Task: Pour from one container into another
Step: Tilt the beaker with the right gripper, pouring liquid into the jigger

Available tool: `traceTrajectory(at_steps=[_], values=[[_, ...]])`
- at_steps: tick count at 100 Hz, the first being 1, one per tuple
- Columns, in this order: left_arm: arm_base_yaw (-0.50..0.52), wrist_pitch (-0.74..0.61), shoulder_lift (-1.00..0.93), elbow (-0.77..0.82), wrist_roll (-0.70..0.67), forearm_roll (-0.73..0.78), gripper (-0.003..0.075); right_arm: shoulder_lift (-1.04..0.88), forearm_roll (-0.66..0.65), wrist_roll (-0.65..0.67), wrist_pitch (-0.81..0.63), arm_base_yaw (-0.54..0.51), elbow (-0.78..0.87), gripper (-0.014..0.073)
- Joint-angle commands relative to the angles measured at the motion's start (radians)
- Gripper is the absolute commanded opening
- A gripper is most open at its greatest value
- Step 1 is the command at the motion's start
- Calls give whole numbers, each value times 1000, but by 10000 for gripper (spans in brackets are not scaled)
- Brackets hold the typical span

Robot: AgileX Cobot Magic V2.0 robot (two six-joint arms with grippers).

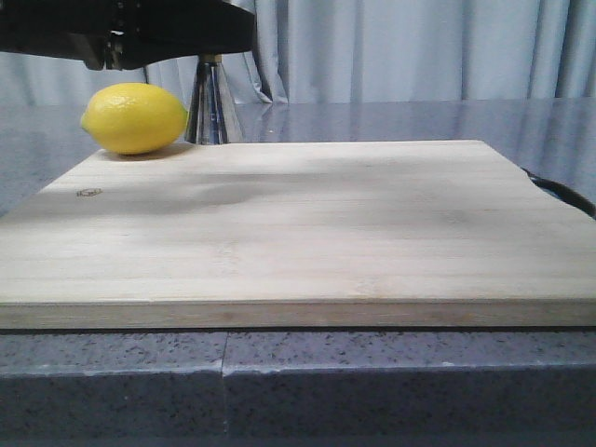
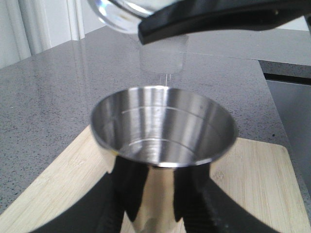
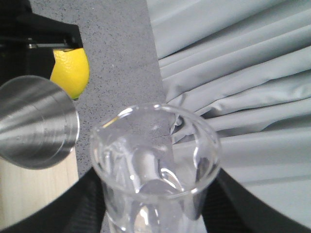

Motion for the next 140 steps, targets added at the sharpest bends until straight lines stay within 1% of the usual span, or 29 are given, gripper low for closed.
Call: traceTrajectory(at_steps=[1, 47, 140], values=[[-10, 99, -44, -31, -6, -83, 228, -29, -49, -18, -75, -3, -41, 332], [-10, 99, -44, -31, -6, -83, 228, -29, -152, -18, -132, -3, -41, 332], [-10, 99, -44, -31, -6, -83, 228, -29, -305, -18, -137, -3, -41, 332]])
